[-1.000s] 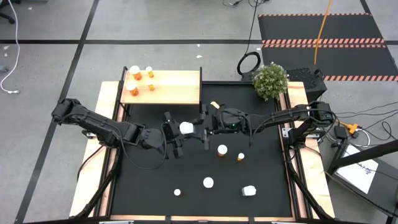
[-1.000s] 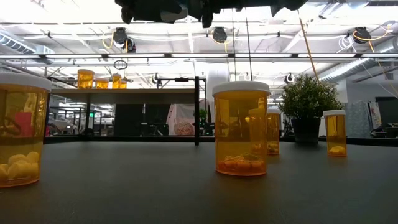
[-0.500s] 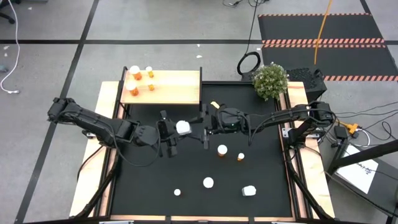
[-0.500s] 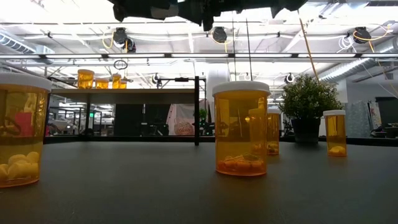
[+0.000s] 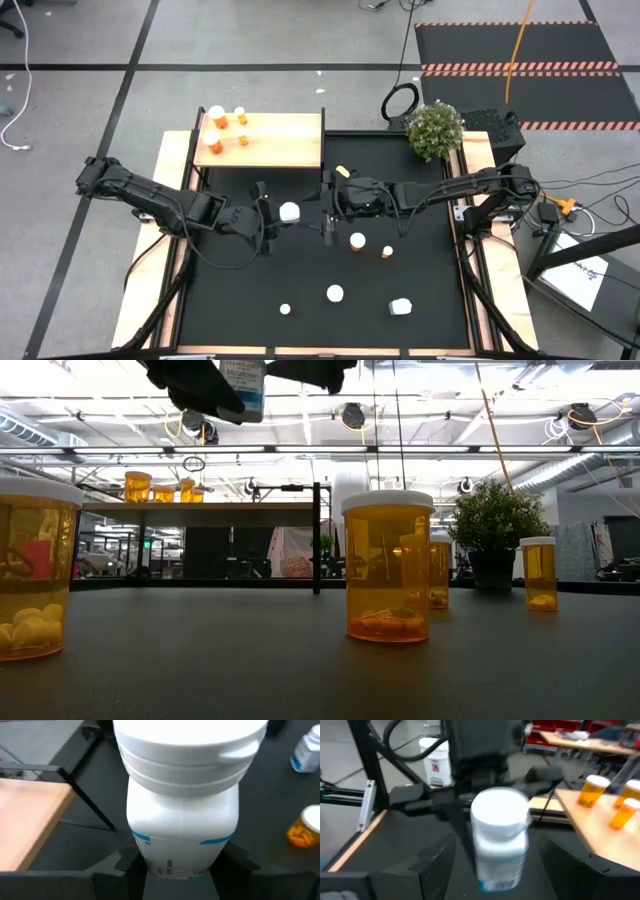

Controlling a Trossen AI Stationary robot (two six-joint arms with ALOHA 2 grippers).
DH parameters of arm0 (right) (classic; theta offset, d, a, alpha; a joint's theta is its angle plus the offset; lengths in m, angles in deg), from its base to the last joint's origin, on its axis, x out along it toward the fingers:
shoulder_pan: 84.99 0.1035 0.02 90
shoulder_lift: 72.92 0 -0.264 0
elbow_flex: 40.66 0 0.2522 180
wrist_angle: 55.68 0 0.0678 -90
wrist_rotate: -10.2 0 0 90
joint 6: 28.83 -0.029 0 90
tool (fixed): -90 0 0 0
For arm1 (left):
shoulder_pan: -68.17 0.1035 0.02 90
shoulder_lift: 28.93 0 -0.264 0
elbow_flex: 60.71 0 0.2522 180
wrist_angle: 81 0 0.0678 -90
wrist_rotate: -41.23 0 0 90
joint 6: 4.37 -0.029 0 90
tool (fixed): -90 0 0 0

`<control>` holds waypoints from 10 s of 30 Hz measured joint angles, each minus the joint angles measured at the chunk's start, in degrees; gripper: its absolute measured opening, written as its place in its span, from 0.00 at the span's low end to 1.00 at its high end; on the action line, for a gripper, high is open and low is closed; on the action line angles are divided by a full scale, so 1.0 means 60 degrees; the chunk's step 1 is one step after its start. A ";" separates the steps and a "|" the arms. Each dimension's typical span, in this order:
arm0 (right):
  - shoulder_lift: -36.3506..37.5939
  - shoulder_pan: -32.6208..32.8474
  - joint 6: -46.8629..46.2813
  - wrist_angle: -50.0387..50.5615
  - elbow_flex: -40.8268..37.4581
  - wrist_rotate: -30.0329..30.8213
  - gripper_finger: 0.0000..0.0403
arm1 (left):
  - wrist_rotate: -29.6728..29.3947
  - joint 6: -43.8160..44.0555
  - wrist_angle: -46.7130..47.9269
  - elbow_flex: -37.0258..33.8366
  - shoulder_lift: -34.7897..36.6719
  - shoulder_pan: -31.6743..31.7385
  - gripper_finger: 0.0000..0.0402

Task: Pick and place medicine bottles onto shelf by color
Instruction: Put the white pill bottle on the shelf, then put the white pill bottle on the shelf aligned with the other white pill bottle

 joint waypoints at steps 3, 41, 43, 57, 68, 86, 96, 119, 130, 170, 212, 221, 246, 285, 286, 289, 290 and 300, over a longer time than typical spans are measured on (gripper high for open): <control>0.0004 -0.0001 0.0133 -0.0013 0.0046 -0.0031 0.69 | 0.0246 -0.0168 0.0062 0.0000 -0.0029 0.0000 0.44; -0.0568 -0.0380 0.0263 -0.0559 0.0038 -0.1073 0.42 | 0.0241 -0.0761 -0.0042 -0.0007 -0.0040 0.0098 0.45; -0.0568 -0.0401 0.0277 -0.0533 0.0038 -0.1098 0.40 | 0.0240 -0.0765 -0.0012 -0.0007 -0.0044 0.0105 0.45; -0.0732 -0.0470 0.0211 -0.0868 0.0038 -0.1268 0.41 | -0.0848 -0.0081 -0.0195 -0.0025 -0.0001 -0.0132 0.68; -0.0739 -0.1774 -0.0381 -0.0934 0.0220 -0.2748 0.41 | -0.1644 0.0380 0.1615 0.0011 0.2099 -0.0610 0.93; -0.4465 -0.4558 -0.0359 0.2101 0.6913 -0.5553 0.41 | -0.1122 0.2291 0.4153 0.0000 0.2470 -0.1940 0.72; -0.6053 -0.5287 -0.0307 0.1995 0.8852 -0.6557 0.41 | -0.1193 0.2232 0.4078 -0.0004 0.2466 -0.1982 0.62; -0.7093 -0.5979 0.0911 0.2071 0.8880 -0.6521 0.41 | -0.1515 0.2146 0.3850 -0.0004 0.2466 -0.1974 0.61; -0.7096 -0.5822 0.0547 0.1332 0.8307 -0.5743 0.41 | -0.1515 0.2141 0.3843 -0.0004 0.2466 -0.1974 0.61; -0.4717 -0.5589 0.0907 0.5442 0.8056 -0.4575 0.72 | -0.3519 0.1020 0.1276 -0.0007 0.2311 -0.0484 0.61; 0.5298 -0.2332 0.0191 0.0560 -0.4825 0.0019 0.69 | -0.3664 0.2694 -0.1352 0.0000 -0.1717 0.5516 0.06; 0.5297 -0.2332 0.0302 0.0517 -0.4825 -0.0024 0.69 | -0.3657 0.2424 -0.1473 0.0000 -0.1719 0.5989 0.06; 0.5297 -0.2332 0.0323 0.0481 -0.4825 -0.0033 0.69 | -0.3300 0.1724 -0.1738 0.0000 -0.1719 0.6728 0.06; 0.5297 -0.2332 0.0387 0.0483 -0.4828 -0.0035 0.69 | -0.2905 0.0735 -0.2506 -0.0011 -0.1902 0.7096 0.06; 0.5297 -0.2332 0.0387 0.0483 -0.4828 -0.0035 0.69 | -0.2905 0.0720 -0.2502 -0.0011 -0.1883 0.7090 0.06; 0.5297 -0.2334 0.0387 0.0483 -0.4828 -0.0035 0.69 | -0.2918 0.0605 -0.2405 -0.0011 -0.1727 0.6956 0.06; 0.5297 -0.2332 0.0387 0.0483 -0.4828 -0.0034 0.69 | -0.2914 0.0546 -0.2390 -0.0011 -0.1643 0.6876 0.06; 0.5296 -0.2283 -0.0038 0.0744 -0.4828 -0.0035 0.69 | -0.2831 0.0179 -0.0918 -0.0004 0.0466 0.5264 0.06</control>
